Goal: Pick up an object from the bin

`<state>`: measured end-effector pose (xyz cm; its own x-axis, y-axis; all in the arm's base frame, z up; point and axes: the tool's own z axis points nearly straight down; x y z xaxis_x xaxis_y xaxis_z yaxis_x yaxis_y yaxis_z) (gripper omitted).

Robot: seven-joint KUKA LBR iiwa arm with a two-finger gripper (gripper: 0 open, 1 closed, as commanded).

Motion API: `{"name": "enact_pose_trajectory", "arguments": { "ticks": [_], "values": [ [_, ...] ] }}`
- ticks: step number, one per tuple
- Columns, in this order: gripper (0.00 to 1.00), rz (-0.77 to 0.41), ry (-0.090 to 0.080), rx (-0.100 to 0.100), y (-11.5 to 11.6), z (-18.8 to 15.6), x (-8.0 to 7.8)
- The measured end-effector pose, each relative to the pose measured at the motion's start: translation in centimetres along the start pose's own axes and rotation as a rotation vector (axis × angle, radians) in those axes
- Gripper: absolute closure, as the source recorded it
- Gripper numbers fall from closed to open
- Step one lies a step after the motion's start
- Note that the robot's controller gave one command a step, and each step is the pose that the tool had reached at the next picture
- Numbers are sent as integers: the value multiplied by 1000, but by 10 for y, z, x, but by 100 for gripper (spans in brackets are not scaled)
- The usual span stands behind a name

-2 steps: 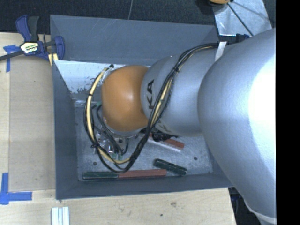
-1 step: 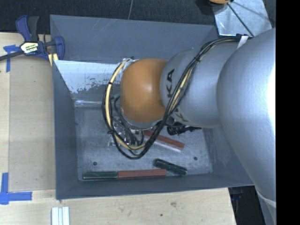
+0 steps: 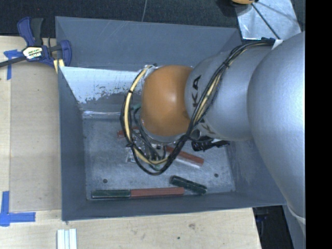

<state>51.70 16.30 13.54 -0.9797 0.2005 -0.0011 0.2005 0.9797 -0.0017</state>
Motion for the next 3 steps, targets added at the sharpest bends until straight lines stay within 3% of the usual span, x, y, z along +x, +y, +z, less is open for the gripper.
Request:
{"name": "enact_pose_trajectory", "arguments": {
  "ticks": [1,2,3],
  "values": [
    [100,-48,-1,-3,11,5,-16],
    [100,-26,5,0,3,-48,-15],
    [0,-128,2,2,-84,-9,-47]
  ]
}}
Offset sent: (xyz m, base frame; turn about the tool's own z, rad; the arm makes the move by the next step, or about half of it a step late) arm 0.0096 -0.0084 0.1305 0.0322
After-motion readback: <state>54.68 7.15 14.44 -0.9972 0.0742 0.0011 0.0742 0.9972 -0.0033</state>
